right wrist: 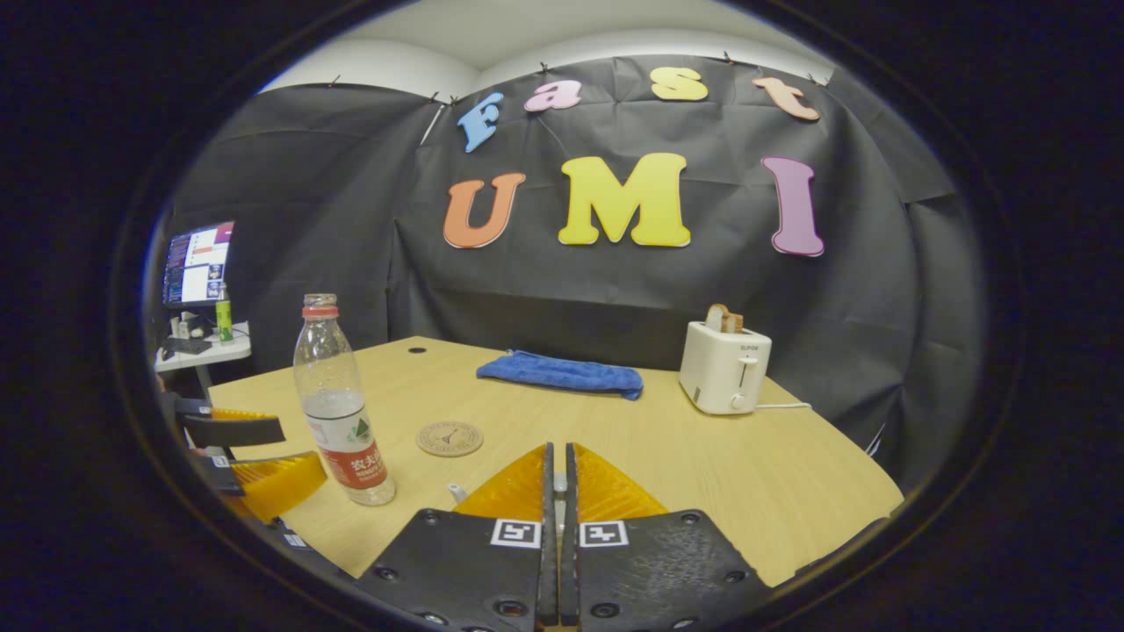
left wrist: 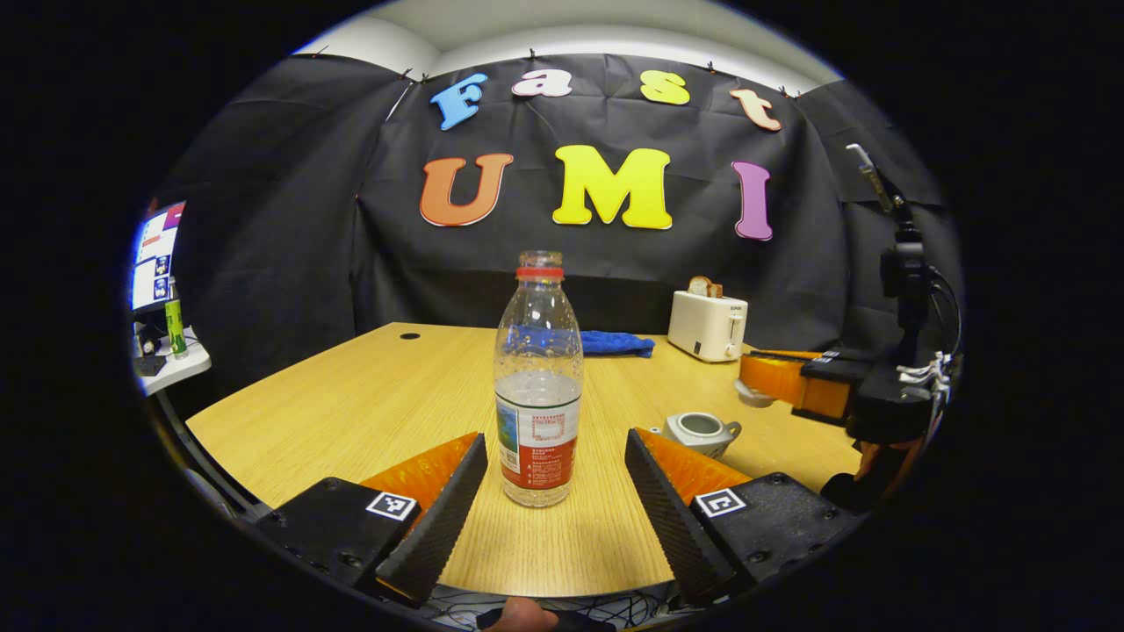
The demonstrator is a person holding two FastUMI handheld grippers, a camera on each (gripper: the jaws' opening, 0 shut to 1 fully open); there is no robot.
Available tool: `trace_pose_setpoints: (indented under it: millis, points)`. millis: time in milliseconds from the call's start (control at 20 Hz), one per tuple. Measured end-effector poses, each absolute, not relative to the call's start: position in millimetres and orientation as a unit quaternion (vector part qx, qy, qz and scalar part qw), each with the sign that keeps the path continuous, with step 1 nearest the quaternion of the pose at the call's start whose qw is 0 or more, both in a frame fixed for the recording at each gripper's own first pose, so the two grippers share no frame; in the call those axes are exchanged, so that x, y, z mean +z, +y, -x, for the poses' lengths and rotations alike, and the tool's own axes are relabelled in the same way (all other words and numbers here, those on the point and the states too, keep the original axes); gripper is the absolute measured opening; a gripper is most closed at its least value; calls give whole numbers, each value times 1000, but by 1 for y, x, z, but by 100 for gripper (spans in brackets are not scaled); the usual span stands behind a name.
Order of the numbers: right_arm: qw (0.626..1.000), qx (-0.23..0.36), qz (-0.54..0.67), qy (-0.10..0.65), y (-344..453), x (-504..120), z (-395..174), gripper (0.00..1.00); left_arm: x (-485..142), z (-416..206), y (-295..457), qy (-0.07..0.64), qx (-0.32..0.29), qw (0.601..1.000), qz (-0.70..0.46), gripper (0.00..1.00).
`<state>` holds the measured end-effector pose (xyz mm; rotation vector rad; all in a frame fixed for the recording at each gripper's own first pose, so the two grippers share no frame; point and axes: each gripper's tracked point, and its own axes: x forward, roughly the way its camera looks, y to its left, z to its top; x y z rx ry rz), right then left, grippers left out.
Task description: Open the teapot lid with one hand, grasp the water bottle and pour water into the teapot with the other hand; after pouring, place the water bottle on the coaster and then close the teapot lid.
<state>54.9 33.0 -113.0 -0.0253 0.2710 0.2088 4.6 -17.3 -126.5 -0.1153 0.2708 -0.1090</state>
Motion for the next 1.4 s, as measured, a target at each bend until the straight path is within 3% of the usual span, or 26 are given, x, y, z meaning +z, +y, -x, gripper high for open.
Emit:
trace_pose_setpoints:
  millis: [600,900,1400]
  points:
    - [986,88,7,142,3,-116,-51,1,-164,-38,-17,172,-54,982,57,98]
    - [986,85,5,142,-3,-115,-50,1,-166,-45,-13,172,-52,983,31,79]
    - [987,81,-1,139,-29,-111,-38,0,-130,-37,14,155,-25,969,-191,74]
